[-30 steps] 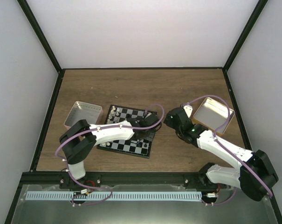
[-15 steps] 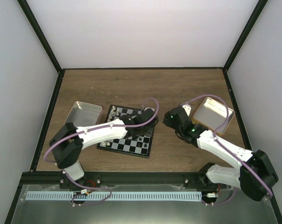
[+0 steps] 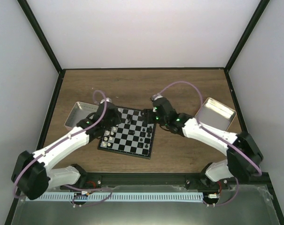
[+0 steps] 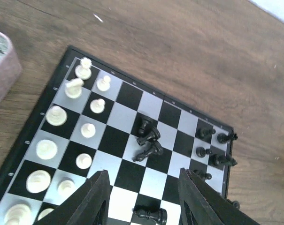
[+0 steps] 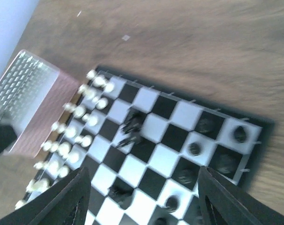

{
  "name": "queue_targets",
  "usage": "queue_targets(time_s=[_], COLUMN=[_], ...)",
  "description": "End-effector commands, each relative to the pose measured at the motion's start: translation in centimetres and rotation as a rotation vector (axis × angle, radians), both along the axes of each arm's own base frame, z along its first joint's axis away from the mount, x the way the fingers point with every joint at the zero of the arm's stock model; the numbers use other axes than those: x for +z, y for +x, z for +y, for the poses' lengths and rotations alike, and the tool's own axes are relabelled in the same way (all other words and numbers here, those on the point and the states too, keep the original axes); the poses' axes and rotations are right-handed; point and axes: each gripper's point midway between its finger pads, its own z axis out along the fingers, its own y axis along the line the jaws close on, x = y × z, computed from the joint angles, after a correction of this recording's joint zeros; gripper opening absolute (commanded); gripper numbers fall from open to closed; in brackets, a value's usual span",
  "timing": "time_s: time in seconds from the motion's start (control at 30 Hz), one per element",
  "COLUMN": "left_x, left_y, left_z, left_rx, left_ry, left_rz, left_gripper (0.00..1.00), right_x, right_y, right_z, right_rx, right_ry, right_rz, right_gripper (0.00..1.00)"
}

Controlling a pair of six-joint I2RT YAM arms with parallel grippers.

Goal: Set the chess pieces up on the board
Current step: Pick up the chess piece from the chessboard.

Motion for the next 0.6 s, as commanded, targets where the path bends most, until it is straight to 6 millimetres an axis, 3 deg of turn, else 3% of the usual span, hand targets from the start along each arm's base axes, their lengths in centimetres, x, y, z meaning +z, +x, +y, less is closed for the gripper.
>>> queue_targets(time_s=[0.0, 0.17, 0.33, 0.57], left_x=[2.4, 3.0, 2.5, 1.8], left_y=[0.4, 0.0, -0.2, -0.2], left_z=[1.9, 3.8, 4.2, 3.9], left_rx=[0.081, 0.125, 0.122, 0.1], left_ry=[-0.102, -0.113, -0.113, -0.123], left_rz=[-0.083, -0.137, -0.133, -0.121], left_gripper=[0.43, 0.44, 0.45, 0.45], right_x=[-1.5, -4.0, -6.3, -9.0], right_y=[-2.4, -4.8, -5.5, -5.0], right_z=[5.0, 8.1, 9.1, 9.8], right_rx=[0.214, 0.315, 0.325, 0.298], right_ry=[-0.054, -0.1, -0.154, -0.232], right_rz=[0.043, 0.128, 0.195, 0.249], right_gripper=[0.6, 0.5, 0.46, 0.38])
